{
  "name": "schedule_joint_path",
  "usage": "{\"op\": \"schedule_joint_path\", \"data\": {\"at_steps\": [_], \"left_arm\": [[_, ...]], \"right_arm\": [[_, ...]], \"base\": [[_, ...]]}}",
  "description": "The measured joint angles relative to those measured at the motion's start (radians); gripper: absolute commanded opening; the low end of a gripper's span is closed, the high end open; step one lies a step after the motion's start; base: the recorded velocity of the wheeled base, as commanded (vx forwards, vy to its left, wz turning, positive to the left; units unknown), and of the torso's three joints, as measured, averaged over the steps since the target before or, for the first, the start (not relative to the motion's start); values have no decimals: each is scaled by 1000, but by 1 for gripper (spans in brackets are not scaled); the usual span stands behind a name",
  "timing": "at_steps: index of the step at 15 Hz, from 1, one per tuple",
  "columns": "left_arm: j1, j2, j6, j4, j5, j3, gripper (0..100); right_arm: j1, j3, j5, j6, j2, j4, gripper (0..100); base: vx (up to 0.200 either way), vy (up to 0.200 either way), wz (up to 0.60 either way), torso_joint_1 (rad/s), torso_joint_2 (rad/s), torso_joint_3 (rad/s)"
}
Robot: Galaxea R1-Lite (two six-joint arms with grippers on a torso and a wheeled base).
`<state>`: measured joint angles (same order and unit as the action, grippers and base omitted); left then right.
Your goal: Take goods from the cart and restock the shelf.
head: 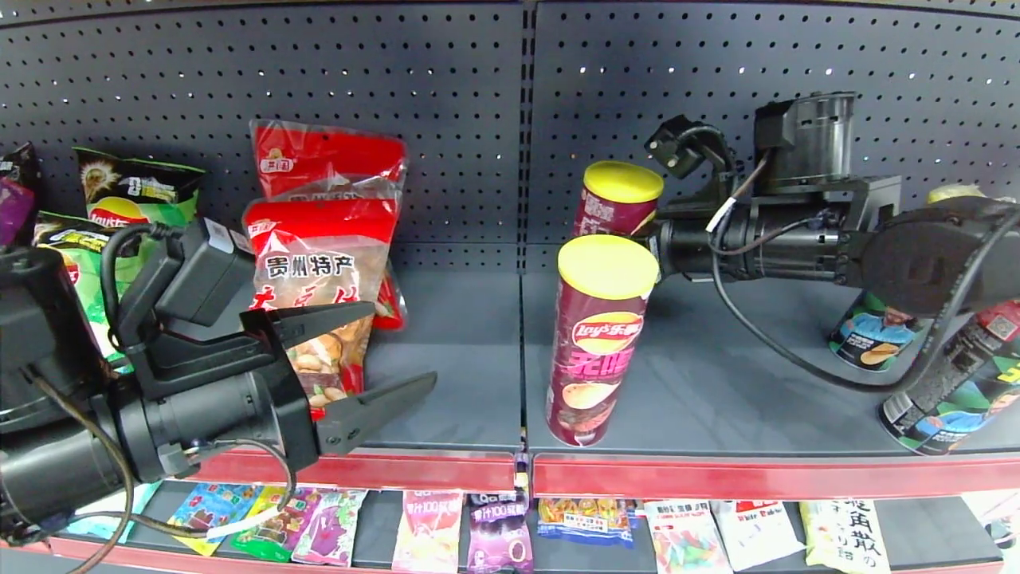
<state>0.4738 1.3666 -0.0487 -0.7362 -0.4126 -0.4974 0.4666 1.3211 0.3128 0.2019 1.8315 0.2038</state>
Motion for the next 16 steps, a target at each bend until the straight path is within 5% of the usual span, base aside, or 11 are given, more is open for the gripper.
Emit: {"op": "schedule_joint_path", "data": {"at_steps": [13,14,16], "left_arm": [[1,8,0,2,0,-2,100],[1,8,0,2,0,-2,100],[2,9,-1,2,0,-2,100]], "right_arm": [[0,50,20,-4,70,0,0],[0,47,20,-3,70,1,100],[1,45,20,-4,68,1,100]], "base": [[0,0,0,0,0,0],[0,0,0,0,0,0],[0,0,0,0,0,0]]}}
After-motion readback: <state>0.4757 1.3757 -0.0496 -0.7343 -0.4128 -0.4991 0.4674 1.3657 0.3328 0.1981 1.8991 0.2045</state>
